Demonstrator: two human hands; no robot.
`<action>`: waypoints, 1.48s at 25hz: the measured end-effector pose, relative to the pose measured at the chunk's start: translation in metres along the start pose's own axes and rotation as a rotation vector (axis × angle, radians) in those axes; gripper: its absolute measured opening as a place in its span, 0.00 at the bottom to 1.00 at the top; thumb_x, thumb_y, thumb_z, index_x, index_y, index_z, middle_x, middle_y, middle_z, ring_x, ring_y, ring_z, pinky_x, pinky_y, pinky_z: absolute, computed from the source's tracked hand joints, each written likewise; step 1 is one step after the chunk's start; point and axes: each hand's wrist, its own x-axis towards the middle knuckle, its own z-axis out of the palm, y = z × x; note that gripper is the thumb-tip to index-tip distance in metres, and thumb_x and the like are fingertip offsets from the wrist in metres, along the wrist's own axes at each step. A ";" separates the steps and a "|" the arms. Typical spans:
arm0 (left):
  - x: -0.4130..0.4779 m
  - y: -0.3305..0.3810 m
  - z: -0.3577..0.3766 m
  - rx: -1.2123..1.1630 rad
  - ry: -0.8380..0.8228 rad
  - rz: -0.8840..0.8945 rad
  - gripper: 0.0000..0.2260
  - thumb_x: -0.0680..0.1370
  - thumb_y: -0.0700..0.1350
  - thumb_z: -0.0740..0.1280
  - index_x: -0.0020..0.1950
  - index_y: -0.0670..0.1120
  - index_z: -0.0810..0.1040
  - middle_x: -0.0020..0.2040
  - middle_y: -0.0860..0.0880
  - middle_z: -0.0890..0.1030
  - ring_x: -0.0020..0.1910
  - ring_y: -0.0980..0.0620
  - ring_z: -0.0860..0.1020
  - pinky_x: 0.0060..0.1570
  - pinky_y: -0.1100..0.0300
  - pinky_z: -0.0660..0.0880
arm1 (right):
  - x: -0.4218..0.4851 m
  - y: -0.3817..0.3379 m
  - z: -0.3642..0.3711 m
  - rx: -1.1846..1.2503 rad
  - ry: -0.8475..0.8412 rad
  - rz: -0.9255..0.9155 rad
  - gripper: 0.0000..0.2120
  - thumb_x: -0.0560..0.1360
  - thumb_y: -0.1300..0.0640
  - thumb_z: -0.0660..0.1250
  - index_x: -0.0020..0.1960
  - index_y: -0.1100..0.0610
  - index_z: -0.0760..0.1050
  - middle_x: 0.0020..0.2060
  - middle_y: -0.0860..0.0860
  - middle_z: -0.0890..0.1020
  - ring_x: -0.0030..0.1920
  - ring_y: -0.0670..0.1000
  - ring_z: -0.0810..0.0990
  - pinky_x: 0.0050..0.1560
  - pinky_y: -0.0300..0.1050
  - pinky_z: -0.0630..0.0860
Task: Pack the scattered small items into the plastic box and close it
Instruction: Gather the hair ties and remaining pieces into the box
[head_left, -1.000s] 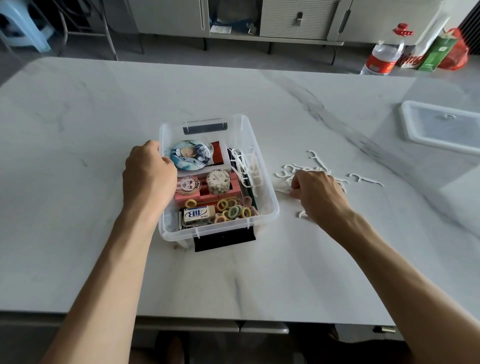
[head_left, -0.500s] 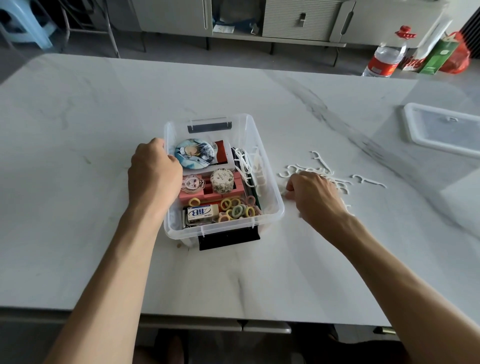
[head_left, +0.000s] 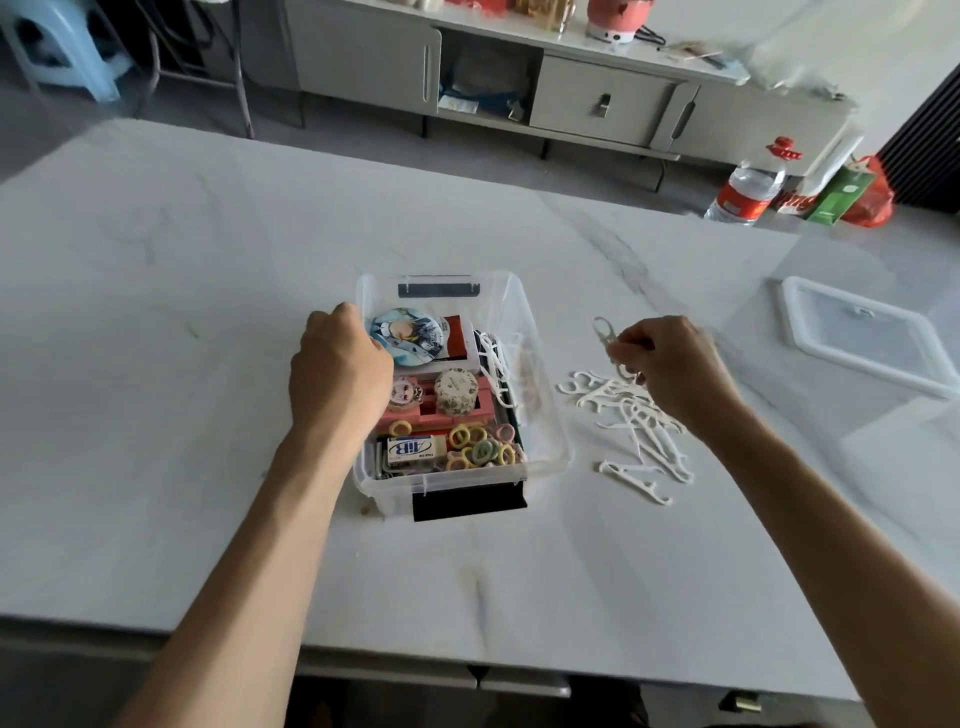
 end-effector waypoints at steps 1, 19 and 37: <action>0.000 0.000 0.000 0.000 -0.003 0.000 0.05 0.79 0.37 0.58 0.51 0.38 0.72 0.52 0.35 0.76 0.46 0.38 0.74 0.42 0.51 0.67 | 0.005 -0.012 -0.007 0.011 -0.046 0.001 0.09 0.74 0.57 0.69 0.38 0.60 0.81 0.29 0.54 0.80 0.28 0.52 0.75 0.29 0.40 0.69; -0.001 0.001 -0.004 -0.074 -0.032 0.007 0.10 0.81 0.39 0.56 0.59 0.39 0.73 0.54 0.40 0.75 0.49 0.42 0.78 0.43 0.53 0.76 | 0.029 -0.163 0.085 -0.792 -0.227 -0.135 0.05 0.73 0.63 0.62 0.47 0.57 0.74 0.34 0.52 0.71 0.41 0.52 0.73 0.42 0.43 0.74; -0.006 0.004 -0.002 0.035 -0.038 0.032 0.09 0.81 0.38 0.57 0.58 0.37 0.71 0.57 0.37 0.74 0.53 0.37 0.75 0.46 0.52 0.66 | -0.069 0.044 0.012 -0.533 -0.293 0.123 0.27 0.66 0.45 0.77 0.61 0.49 0.73 0.58 0.50 0.77 0.59 0.55 0.75 0.53 0.48 0.74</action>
